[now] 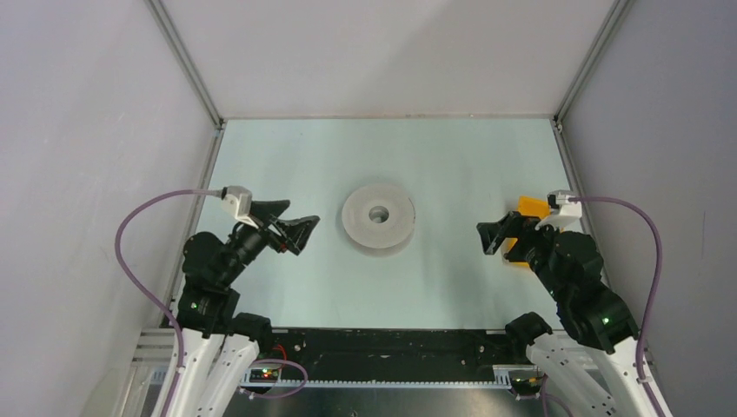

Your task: Wrap the cables

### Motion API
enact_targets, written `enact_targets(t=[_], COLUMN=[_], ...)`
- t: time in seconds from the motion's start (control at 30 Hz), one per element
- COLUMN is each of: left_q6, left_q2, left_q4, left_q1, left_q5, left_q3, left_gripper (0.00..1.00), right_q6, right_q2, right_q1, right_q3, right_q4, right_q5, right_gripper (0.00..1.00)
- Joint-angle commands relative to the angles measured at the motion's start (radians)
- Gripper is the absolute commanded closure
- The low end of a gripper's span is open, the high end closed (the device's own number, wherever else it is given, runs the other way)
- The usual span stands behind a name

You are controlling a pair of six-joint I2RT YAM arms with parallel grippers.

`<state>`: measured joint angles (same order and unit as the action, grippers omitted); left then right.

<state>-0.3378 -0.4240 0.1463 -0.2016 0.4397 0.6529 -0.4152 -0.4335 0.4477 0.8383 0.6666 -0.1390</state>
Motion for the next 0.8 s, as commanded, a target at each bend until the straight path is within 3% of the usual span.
enact_targets(t=[0.0,0.43,0.77], left_q6=[0.045,0.051,0.064], left_q2=[0.015,0.029,0.015], left_q4=[0.036,0.072,0.121], left_q1=[-0.014,-0.027,-0.002], left_q5=[-0.017,-0.061,-0.133], left_q3=[-0.045,-0.025,0.003], left_gripper=[0.0,0.0,0.0], right_q6=[0.057,0.088,0.074], right_q2=[0.03,0.21,0.186], right_q1=[0.0,0.001,0.003], right_q3=[0.007,-0.06,-0.067], right_q4=[0.04,0.006,0.013], right_q5=[-0.1,-0.084,-0.076], right_gripper=[0.01,0.01,0.01])
